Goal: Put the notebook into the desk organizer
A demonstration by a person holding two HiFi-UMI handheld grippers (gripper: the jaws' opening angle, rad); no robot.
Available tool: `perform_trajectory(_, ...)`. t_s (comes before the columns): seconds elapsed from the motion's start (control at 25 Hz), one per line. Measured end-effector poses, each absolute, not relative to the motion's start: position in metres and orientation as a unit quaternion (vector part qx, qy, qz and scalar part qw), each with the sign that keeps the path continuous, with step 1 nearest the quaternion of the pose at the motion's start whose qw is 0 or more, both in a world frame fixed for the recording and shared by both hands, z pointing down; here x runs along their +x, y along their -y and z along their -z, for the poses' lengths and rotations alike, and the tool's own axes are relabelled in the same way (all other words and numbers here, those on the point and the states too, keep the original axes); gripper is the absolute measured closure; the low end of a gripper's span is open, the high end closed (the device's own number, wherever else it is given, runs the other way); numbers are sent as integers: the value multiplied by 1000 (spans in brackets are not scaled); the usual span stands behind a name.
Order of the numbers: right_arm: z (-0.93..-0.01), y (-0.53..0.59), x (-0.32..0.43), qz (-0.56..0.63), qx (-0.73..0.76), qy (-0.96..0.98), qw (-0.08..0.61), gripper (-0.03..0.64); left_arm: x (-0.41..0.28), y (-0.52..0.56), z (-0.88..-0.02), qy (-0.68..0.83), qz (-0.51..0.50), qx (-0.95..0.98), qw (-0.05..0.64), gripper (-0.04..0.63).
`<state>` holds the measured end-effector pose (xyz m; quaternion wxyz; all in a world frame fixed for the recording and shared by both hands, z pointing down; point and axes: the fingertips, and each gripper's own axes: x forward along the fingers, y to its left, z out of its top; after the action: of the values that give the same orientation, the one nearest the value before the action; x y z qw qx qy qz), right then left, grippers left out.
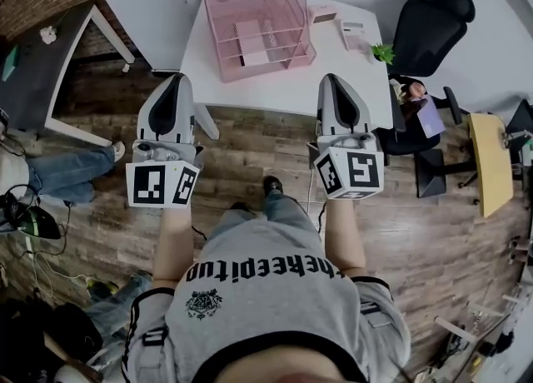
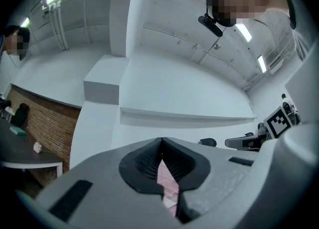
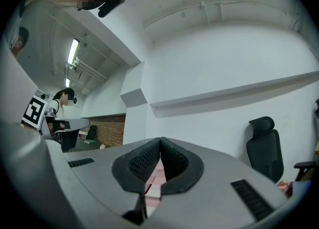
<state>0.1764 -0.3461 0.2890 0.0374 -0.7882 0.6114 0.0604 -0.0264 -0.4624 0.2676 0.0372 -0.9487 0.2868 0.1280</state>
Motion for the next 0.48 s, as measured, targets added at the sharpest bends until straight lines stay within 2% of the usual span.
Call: perform_trajectory(0.48,-280,313,161,-80,-803,-588,55,615,-38,443,-267,-269,-132,-953,39,592)
